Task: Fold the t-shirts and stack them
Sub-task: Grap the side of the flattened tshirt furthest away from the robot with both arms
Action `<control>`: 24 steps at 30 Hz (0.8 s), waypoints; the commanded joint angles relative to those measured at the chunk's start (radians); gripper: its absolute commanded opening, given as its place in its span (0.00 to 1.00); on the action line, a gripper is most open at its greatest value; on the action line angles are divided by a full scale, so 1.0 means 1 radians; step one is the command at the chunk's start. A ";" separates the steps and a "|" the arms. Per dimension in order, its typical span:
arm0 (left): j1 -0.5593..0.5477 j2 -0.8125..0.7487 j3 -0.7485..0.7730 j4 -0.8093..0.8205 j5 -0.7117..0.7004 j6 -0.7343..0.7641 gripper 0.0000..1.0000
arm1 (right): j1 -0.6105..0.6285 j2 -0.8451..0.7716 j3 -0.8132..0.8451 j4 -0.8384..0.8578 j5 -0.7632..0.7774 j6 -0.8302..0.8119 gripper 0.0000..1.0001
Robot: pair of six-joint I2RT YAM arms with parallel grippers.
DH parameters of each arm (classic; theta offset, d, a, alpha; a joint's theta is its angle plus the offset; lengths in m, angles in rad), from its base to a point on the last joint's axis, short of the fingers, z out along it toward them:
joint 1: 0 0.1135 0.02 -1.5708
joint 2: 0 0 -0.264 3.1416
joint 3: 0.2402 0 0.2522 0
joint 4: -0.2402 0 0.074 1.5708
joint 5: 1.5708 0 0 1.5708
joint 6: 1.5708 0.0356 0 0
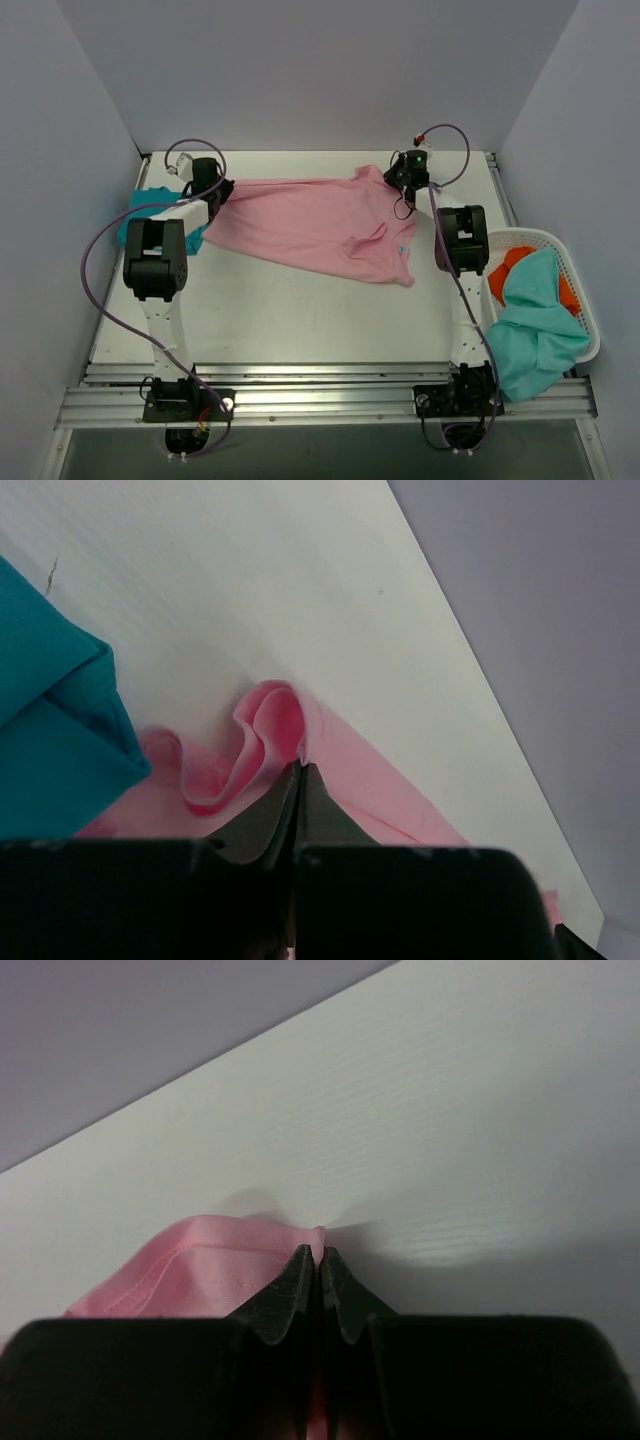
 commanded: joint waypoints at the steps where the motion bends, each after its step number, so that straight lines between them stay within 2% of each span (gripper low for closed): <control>1: 0.008 -0.163 -0.101 0.073 -0.021 0.011 0.02 | 0.015 -0.127 -0.047 -0.029 -0.005 -0.014 0.00; 7: 0.014 -0.257 -0.158 0.057 -0.035 0.046 0.02 | 0.046 -0.230 -0.098 -0.042 0.009 -0.031 0.00; 18: 0.045 -0.215 -0.082 0.061 0.044 0.108 0.02 | 0.064 -0.377 -0.196 -0.067 0.043 -0.053 0.00; 21: 0.051 -0.186 -0.039 0.092 0.076 0.143 0.02 | 0.066 -0.432 -0.247 -0.062 0.055 -0.060 0.00; 24: 0.060 -0.122 0.079 0.092 0.143 0.192 0.02 | 0.066 -0.483 -0.284 -0.068 0.076 -0.071 0.00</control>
